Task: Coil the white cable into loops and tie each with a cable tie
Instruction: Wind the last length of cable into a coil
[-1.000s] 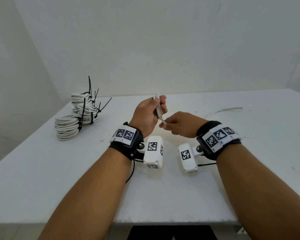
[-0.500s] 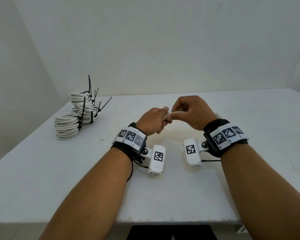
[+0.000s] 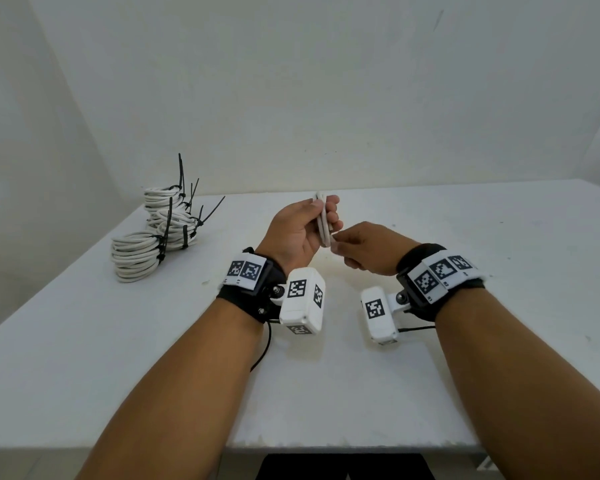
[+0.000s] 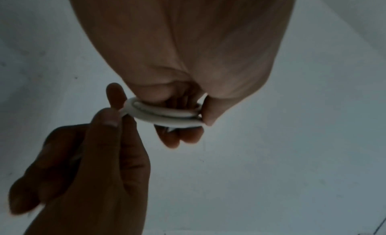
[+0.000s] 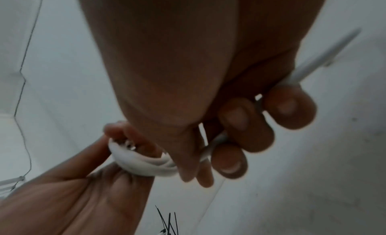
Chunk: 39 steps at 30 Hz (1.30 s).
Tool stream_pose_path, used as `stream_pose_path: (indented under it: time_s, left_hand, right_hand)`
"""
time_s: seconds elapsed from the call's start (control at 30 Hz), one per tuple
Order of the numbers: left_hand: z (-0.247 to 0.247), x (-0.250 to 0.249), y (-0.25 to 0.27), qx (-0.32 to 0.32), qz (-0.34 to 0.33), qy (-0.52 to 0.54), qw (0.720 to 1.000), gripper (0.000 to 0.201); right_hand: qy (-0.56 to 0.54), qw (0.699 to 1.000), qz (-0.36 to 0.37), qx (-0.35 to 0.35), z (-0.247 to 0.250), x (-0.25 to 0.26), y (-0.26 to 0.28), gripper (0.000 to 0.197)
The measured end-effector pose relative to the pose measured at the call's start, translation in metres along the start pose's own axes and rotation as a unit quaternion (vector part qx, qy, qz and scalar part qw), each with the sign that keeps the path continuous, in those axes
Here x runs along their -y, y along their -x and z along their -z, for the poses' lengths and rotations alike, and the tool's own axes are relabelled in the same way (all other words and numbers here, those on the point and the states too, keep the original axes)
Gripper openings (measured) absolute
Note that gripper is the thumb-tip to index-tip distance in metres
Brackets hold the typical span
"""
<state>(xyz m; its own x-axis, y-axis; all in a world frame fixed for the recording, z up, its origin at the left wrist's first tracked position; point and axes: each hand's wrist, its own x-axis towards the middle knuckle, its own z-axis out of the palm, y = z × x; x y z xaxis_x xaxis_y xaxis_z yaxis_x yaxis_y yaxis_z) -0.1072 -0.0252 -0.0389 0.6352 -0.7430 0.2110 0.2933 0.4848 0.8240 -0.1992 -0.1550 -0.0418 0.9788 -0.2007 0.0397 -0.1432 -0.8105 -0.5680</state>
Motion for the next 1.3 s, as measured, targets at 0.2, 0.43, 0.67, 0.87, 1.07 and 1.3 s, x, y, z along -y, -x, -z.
stream_pose_path:
  time_s: [0.2,0.43,0.67,0.87,1.07,1.3]
  left_hand:
    - [0.005,0.009,-0.007,-0.109,-0.056,-0.184,0.975,0.024]
    - [0.006,0.01,-0.004,-0.041,-0.053,-0.592,0.803,0.017]
    - [0.006,-0.001,0.005,0.044,0.077,-0.544,0.835,0.039]
    - [0.002,-0.001,0.008,0.049,0.087,-0.407,0.908,0.05]
    - [0.003,-0.004,0.007,0.023,0.071,-0.263,0.962,0.046]
    - [0.002,0.003,0.004,-0.037,0.018,-0.145,0.989,0.041]
  right_hand:
    - [0.048,0.994,-0.002,0.102,-0.006,0.012,0.006,0.029]
    - [0.055,0.996,0.074,-0.002,-0.006,0.014,0.007,0.012]
    - [-0.108,0.975,0.078,-0.177,0.013,-0.004,0.007,0.02]
    - [-0.179,0.957,0.098,-0.206,0.013,-0.009,0.006,0.01]
    - [-0.23,0.944,0.074,-0.225,0.009,-0.012,0.001,0.012]
    - [-0.206,0.949,0.071,-0.227,-0.002,0.006,0.0,0.028]
